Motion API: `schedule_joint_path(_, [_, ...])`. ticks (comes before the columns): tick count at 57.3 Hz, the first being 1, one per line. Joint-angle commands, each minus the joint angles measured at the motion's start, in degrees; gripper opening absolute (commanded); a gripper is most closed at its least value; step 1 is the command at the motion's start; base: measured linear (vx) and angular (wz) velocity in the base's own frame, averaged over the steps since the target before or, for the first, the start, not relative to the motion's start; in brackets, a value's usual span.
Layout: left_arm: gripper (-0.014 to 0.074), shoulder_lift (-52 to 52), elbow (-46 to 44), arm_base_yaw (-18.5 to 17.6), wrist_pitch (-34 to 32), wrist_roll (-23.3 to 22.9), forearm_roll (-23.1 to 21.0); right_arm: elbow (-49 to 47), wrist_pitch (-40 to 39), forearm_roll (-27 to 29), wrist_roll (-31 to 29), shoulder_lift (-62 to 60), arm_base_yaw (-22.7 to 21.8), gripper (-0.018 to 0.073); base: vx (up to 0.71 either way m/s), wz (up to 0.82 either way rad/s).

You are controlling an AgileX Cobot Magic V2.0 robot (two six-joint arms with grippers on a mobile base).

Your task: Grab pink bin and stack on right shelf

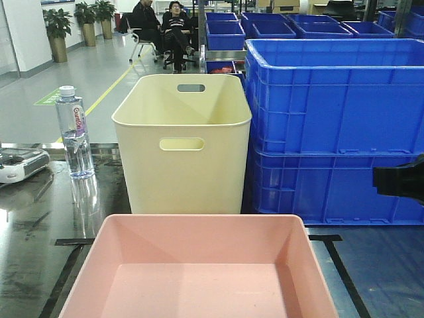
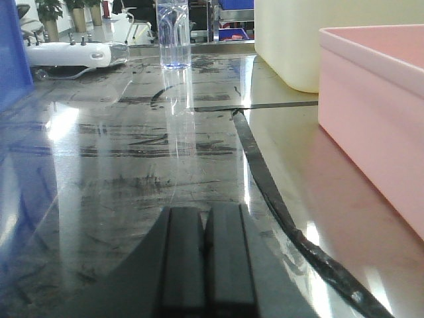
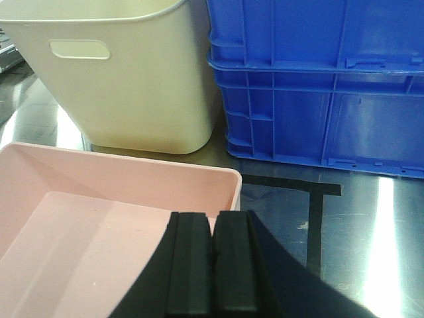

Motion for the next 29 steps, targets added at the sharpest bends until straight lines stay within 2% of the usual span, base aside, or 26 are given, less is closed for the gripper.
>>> schedule_joint_path(1, [-0.0002,-0.05,0.98,-0.01,-4.29,-0.44,-0.05,-1.81,-3.67,-0.32,-0.72,-0.82,-0.19,-0.0013,0.00,0.00])
schedule_joint_path(22, [-0.0001,-0.05,0.98,-0.01,-4.29,-0.44,-0.05,-1.30,-3.62,-1.54,-0.98,-1.94,-0.31,-0.0012,0.00,0.00])
schedule_joint_path(25, [-0.0001,-0.05,0.98,-0.01,-4.29,-0.44,-0.05,0.98,-6.37,-2.99,-0.98,-3.98,-0.84,-0.0011,0.00,0.00])
schedule_joint_path(29, [-0.0001,-0.05,0.98,-0.01,-4.29,-0.44,-0.05,8.46,-14.60,-3.12,-0.98,-8.46,-2.83,-0.0012,0.00,0.00])
